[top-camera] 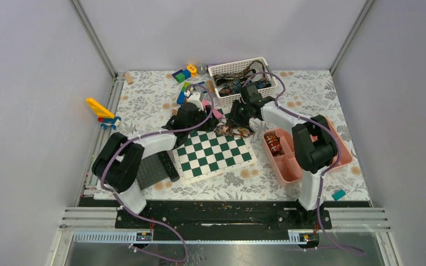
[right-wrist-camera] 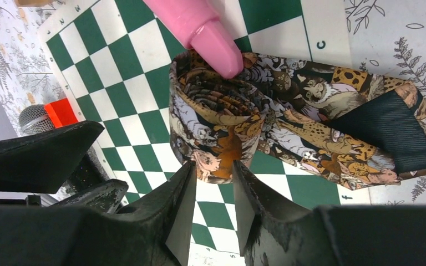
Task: Roll the ties
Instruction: Pick up the tie at the center of the board.
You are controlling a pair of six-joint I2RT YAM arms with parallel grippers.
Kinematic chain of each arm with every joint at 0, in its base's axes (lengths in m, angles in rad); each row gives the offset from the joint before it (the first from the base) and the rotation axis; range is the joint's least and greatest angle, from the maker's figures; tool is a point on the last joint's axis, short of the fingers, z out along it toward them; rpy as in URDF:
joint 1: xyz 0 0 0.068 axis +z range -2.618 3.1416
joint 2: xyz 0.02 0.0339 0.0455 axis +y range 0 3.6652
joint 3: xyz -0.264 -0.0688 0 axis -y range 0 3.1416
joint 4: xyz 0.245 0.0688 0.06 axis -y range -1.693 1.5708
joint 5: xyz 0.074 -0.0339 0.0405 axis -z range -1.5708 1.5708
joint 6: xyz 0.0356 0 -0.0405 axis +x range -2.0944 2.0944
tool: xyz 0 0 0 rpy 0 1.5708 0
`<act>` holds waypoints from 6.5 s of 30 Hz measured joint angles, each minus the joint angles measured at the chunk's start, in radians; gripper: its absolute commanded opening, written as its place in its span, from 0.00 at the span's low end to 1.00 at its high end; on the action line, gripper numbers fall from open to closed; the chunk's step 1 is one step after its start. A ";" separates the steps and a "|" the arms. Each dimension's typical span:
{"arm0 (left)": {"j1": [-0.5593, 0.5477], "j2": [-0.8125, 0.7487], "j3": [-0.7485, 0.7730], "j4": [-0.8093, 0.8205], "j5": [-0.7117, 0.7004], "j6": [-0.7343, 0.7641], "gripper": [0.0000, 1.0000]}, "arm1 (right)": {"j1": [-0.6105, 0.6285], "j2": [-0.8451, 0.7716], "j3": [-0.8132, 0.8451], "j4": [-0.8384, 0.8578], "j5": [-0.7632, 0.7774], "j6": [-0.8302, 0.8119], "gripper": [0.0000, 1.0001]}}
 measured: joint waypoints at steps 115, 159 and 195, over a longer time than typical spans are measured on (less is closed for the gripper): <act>0.045 0.180 0.061 0.126 0.190 -0.139 0.75 | -0.015 -0.013 -0.092 0.077 0.094 0.061 0.28; -0.001 0.308 0.114 0.127 0.312 -0.147 0.69 | -0.043 -0.048 -0.178 0.095 0.105 0.087 0.29; -0.009 0.387 0.201 0.147 0.361 -0.137 0.44 | -0.049 -0.048 -0.178 0.080 0.104 0.087 0.33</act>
